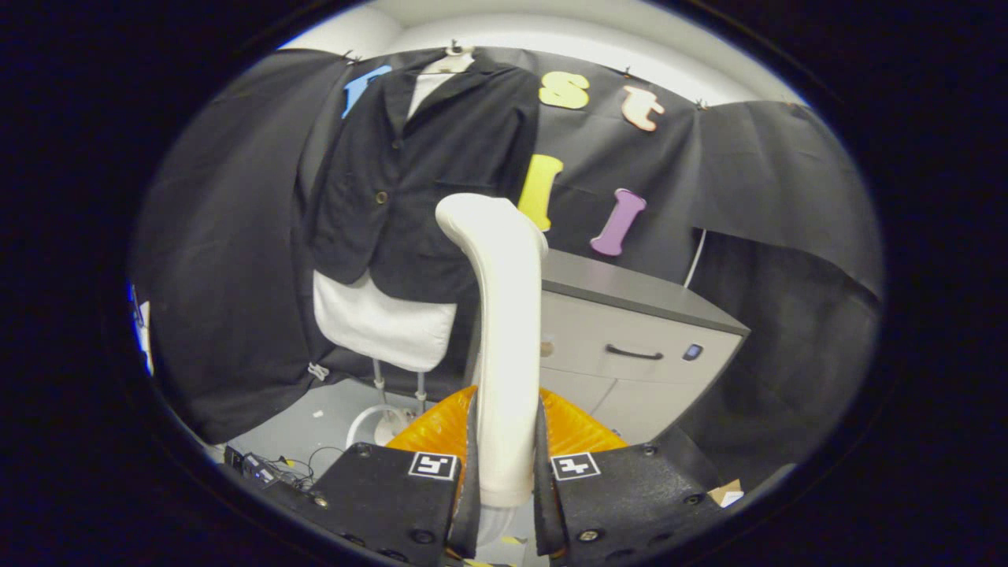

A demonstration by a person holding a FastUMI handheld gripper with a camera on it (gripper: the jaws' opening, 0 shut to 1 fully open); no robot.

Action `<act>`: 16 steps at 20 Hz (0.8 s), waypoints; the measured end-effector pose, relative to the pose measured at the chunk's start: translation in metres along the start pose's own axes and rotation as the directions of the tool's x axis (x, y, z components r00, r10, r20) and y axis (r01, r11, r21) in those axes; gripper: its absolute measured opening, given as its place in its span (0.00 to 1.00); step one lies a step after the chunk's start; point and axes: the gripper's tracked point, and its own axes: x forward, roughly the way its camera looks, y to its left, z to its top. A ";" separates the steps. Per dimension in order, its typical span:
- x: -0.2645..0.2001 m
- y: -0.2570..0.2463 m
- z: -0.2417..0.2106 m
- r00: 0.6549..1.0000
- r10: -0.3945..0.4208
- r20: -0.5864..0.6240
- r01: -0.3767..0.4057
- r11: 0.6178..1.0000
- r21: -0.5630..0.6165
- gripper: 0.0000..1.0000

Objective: Iron the clothes twice with a garment steamer, once on the left side and once on the right side.

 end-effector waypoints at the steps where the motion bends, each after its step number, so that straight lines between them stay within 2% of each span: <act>1: -0.004 -0.020 -0.006 1.000 -0.014 -0.011 0.014 1.000 0.022 0.31; 8: -0.034 -0.108 -0.042 0.996 -0.076 -0.051 0.081 0.991 0.104 0.31; 16: -0.039 -0.142 -0.055 0.994 -0.084 -0.069 0.092 0.988 0.126 0.31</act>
